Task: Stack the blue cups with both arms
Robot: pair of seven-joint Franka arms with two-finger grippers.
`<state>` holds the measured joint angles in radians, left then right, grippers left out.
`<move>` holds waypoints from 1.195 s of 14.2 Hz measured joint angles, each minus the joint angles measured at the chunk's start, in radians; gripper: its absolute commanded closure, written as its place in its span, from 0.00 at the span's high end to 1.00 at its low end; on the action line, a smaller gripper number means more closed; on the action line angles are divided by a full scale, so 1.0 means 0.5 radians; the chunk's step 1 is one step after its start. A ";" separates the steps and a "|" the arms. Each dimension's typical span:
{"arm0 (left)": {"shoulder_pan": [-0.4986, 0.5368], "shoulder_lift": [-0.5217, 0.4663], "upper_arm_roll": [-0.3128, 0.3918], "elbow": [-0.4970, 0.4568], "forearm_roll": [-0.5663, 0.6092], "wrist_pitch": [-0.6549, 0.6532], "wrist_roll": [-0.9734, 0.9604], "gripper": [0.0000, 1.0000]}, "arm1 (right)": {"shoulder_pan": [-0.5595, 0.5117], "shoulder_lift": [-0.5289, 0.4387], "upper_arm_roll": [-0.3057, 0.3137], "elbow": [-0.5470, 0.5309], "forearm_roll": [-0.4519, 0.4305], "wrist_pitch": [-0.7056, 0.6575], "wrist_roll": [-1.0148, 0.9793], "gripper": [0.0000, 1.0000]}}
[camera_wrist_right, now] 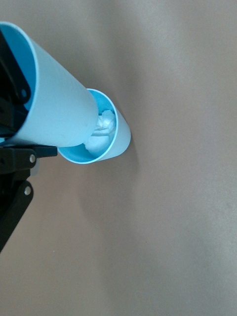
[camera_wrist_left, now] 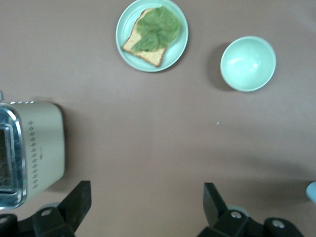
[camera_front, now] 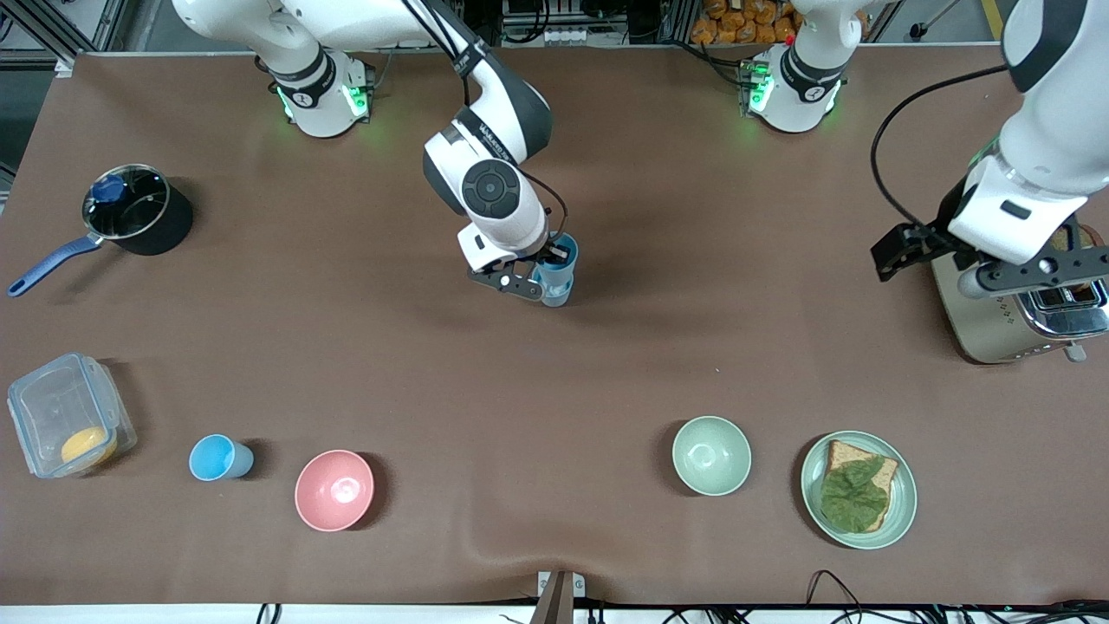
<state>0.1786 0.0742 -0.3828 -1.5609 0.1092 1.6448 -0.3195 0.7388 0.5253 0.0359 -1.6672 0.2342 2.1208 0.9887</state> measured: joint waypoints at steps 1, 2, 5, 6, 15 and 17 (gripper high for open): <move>-0.077 -0.010 0.117 -0.001 -0.037 -0.031 0.043 1.00 | 0.000 0.011 0.000 0.000 -0.003 0.007 0.000 0.00; -0.135 -0.016 0.217 -0.003 -0.077 -0.048 0.083 1.00 | 0.001 0.020 0.000 0.000 -0.005 0.011 0.000 0.00; -0.170 -0.040 0.306 -0.016 -0.120 -0.086 0.132 1.00 | 0.001 0.027 -0.001 0.001 -0.020 0.013 0.000 0.00; -0.182 -0.057 0.310 -0.025 -0.121 -0.104 0.132 1.00 | 0.001 0.031 -0.001 0.001 -0.030 0.013 0.000 0.00; -0.354 -0.125 0.508 -0.090 -0.121 -0.123 0.132 1.00 | 0.001 0.068 -0.004 0.014 -0.054 0.016 0.000 1.00; -0.355 -0.125 0.508 -0.090 -0.121 -0.123 0.132 1.00 | 0.000 0.068 -0.011 0.038 -0.057 0.012 0.000 1.00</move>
<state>0.0011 0.0118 -0.1286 -1.6059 0.0489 1.5833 -0.2537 0.7390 0.5591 0.0303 -1.6484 0.2058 2.1268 0.9887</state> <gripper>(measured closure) 0.000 0.405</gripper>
